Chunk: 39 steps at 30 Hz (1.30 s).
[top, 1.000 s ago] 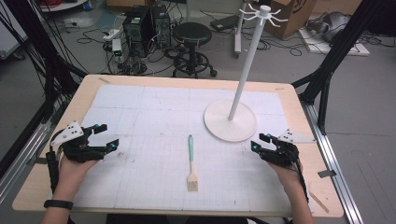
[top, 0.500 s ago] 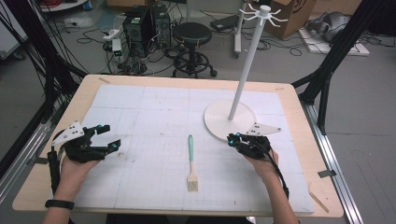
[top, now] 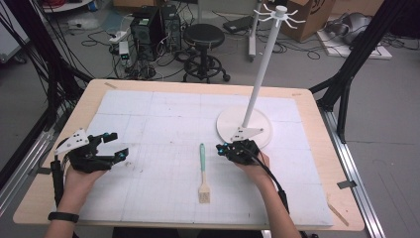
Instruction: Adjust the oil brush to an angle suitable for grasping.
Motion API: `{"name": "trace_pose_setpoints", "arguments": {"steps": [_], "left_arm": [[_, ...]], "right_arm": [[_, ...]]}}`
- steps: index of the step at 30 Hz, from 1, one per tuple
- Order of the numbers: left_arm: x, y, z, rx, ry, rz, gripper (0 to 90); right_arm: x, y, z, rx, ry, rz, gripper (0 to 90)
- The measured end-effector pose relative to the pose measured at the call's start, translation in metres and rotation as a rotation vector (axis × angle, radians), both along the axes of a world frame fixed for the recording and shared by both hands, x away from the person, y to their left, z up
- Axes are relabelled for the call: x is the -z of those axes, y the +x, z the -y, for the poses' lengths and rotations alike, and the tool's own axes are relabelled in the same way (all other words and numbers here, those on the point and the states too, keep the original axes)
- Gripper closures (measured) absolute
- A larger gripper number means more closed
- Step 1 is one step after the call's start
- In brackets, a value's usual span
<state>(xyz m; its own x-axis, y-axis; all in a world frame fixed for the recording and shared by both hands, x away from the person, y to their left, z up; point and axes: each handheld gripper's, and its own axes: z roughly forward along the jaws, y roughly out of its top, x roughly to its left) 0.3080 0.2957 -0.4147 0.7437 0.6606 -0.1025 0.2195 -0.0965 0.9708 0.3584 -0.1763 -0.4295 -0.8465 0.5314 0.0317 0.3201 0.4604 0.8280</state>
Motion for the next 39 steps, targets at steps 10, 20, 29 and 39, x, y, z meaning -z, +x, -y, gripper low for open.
{"name": "trace_pose_setpoints", "arguments": {"steps": [10, 20, 29, 39], "left_arm": [[0.000, 0.000, -0.001, 0.007, 0.006, 0.003, 20.6], [0.001, 0.000, 0.000, 0.012, 0.010, 0.001, 20.7], [0.001, 0.001, 0.000, 0.015, 0.013, 0.002, 21.0], [0.001, 0.001, 0.000, 0.019, 0.011, 0.003, 21.2]], "right_arm": [[0.012, 0.012, -0.032, -0.029, -0.049, -0.022, 89.8], [0.020, 0.022, -0.041, -0.023, -0.085, -0.058, 89.9], [0.019, 0.025, -0.059, -0.060, -0.099, -0.060, 89.9], [0.018, 0.021, -0.087, -0.146, -0.109, -0.063, 89.9]]}}
